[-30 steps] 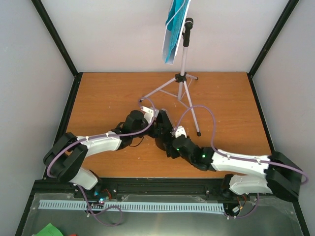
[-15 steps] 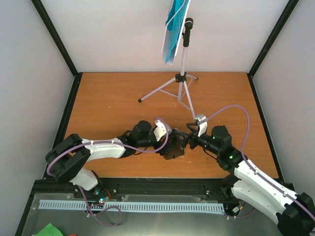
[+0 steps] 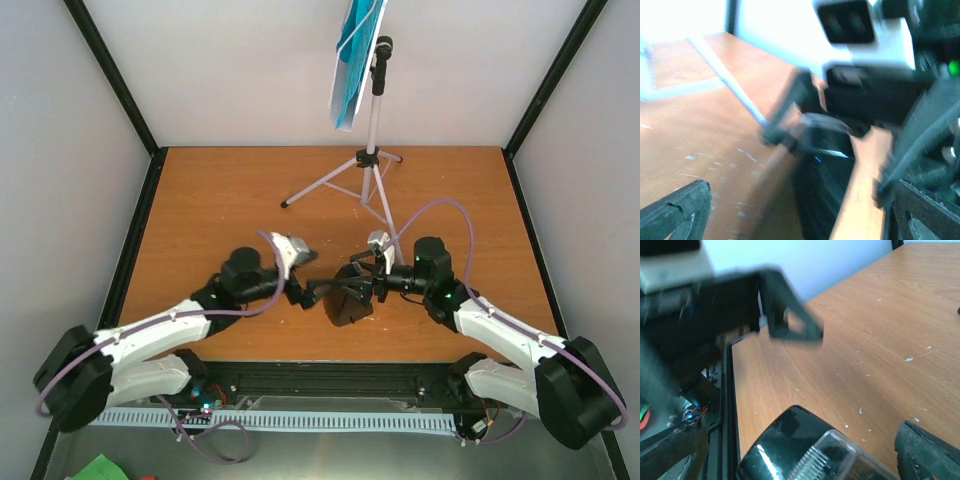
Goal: Pack up the instrument practice props
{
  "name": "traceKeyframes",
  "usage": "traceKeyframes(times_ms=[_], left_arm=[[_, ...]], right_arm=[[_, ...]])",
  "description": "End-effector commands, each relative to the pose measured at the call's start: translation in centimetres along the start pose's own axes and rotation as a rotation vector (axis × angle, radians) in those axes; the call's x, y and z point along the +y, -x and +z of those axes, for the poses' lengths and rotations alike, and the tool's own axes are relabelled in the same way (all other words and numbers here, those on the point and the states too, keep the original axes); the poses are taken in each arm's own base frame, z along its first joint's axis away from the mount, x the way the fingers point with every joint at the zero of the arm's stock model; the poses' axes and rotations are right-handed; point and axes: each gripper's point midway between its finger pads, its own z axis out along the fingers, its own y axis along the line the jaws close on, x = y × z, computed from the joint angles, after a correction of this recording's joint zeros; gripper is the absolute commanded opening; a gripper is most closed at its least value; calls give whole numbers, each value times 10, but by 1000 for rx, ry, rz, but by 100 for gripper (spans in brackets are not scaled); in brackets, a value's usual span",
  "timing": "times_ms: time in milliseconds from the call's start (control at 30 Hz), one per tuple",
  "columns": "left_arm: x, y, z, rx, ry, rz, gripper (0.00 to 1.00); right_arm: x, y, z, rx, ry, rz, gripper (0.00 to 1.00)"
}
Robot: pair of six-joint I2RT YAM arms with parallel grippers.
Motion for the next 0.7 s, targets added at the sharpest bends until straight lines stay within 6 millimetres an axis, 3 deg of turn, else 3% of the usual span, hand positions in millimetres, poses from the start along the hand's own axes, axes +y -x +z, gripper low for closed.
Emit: traceKeyframes(times_ms=[0,167,333,500,667], left_arm=[[47,47,-41,-135,118,-207,99],[68,88,-76,-170,156,-295,99],[73,109,-85,-135,125,-336,100],[65,129,-89,-135,99,-303,100],[65,139,-95,-127,129,-238,99]], right_arm=[[9,-4,3,6,77,-5,100],[18,-31,-1,47,61,72,100],[42,-48,-11,52,65,101,100],[35,-32,-18,-5,-35,3,100],[36,-16,-5,-16,7,-116,100]])
